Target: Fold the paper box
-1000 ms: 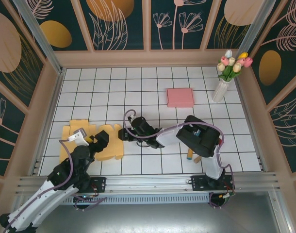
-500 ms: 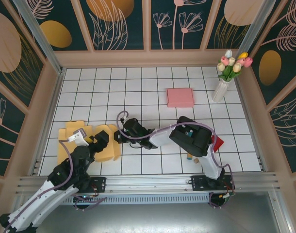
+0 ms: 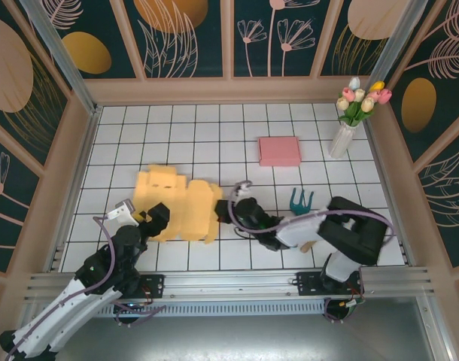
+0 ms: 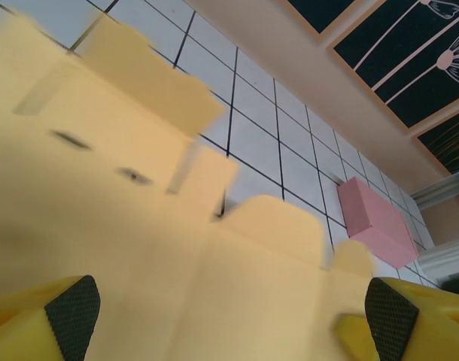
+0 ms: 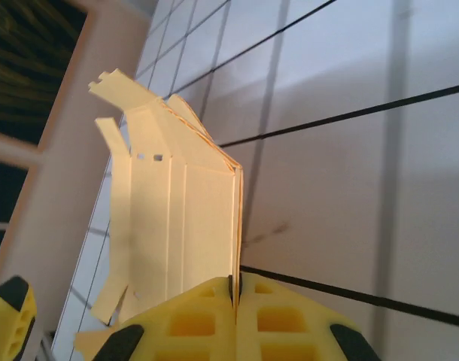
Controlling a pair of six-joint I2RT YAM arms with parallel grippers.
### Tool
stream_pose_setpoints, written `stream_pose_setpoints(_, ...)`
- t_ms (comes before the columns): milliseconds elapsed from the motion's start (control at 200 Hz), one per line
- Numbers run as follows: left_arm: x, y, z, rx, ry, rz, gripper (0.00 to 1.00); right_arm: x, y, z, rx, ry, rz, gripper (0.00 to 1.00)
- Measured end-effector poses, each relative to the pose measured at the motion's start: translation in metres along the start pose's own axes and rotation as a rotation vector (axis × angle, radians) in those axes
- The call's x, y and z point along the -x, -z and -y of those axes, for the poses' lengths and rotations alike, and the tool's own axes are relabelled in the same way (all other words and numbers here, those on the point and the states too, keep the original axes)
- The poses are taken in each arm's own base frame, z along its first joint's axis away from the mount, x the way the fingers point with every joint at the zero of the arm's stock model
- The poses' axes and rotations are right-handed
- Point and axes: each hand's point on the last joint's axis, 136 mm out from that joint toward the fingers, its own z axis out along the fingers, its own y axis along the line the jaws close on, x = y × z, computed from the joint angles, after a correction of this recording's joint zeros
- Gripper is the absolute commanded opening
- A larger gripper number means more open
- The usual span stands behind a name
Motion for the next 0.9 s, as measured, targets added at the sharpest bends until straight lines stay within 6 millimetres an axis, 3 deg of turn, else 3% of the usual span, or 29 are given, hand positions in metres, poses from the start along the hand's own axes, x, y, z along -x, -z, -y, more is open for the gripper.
stream_pose_setpoints(135, -0.012, -0.008, -0.005, 0.03, -0.026, -0.038, 0.93, 0.011, 0.037, 0.053, -0.141, -0.123, 0.129, 0.0)
stream_pose_setpoints(240, -0.024, -0.017, -0.009, 0.056, -0.05, -0.076, 0.93, 0.007, 0.058, 0.073, -0.206, -0.153, 0.187, 0.16)
stream_pose_setpoints(270, -0.028, -0.019, -0.01, 0.065, -0.057, -0.087, 0.93, 0.007, 0.062, 0.074, -0.211, -0.152, 0.195, 0.17)
stream_pose_setpoints(300, -0.033, -0.022, -0.012, 0.073, -0.063, -0.1, 0.93, 0.006, 0.065, 0.073, -0.214, -0.146, 0.202, 0.28)
stream_pose_setpoints(445, -0.052, -0.034, -0.017, 0.105, -0.086, -0.162, 0.91, 0.012, 0.074, 0.064, -0.229, -0.082, 0.225, 0.35)
stream_pose_setpoints(901, -0.074, -0.041, -0.031, 0.155, -0.039, -0.223, 0.82, 0.041, 0.109, 0.05, -0.272, 0.136, 0.289, 0.36)
